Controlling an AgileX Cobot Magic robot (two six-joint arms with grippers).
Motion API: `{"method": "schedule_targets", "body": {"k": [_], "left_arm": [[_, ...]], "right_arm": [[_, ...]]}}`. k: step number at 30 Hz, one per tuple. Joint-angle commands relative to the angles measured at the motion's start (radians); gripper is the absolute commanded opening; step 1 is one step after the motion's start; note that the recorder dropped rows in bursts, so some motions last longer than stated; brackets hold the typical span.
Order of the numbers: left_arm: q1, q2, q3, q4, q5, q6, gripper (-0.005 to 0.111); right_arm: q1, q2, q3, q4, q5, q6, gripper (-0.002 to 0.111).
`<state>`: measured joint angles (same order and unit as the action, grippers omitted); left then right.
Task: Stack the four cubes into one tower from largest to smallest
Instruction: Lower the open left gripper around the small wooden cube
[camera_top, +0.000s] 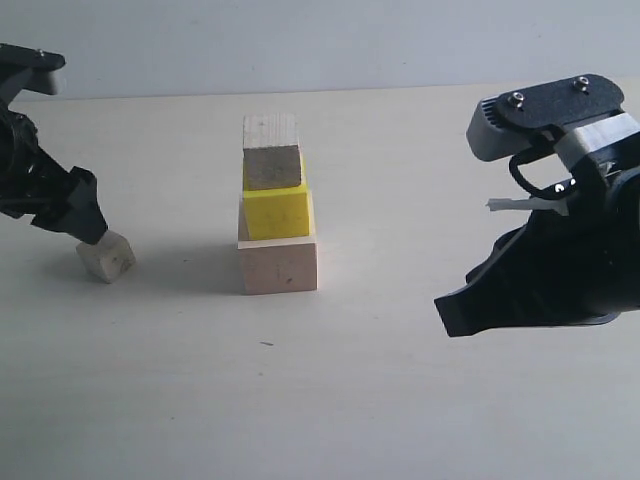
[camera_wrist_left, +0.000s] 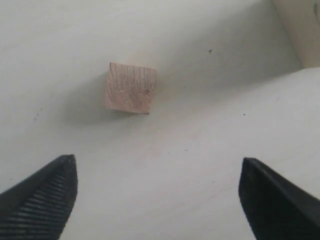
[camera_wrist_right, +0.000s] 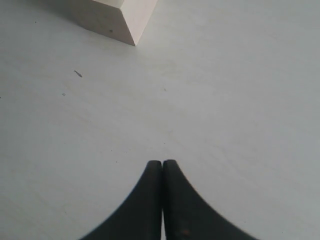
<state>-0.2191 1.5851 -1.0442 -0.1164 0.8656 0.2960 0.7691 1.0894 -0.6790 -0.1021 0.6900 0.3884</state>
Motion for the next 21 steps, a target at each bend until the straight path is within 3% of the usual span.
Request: {"method": "schedule_targets", "body": {"k": [1, 5, 21], "left_arm": [[-0.001, 0.077, -0.038, 0.009, -0.013, 0.000, 0.083], [-0.001, 0.156, -0.105, 0.009, 0.011, 0.040, 0.091], [-0.001, 0.428, -0.293, 0.100, 0.063, 0.047, 0.090]], "right_arm": [[-0.001, -0.008, 0.004, -0.002, -0.009, -0.005, 0.000], [-0.001, -0.008, 0.004, -0.002, -0.005, -0.005, 0.000], [-0.001, -0.008, 0.004, -0.005, -0.007, -0.007, 0.000]]}}
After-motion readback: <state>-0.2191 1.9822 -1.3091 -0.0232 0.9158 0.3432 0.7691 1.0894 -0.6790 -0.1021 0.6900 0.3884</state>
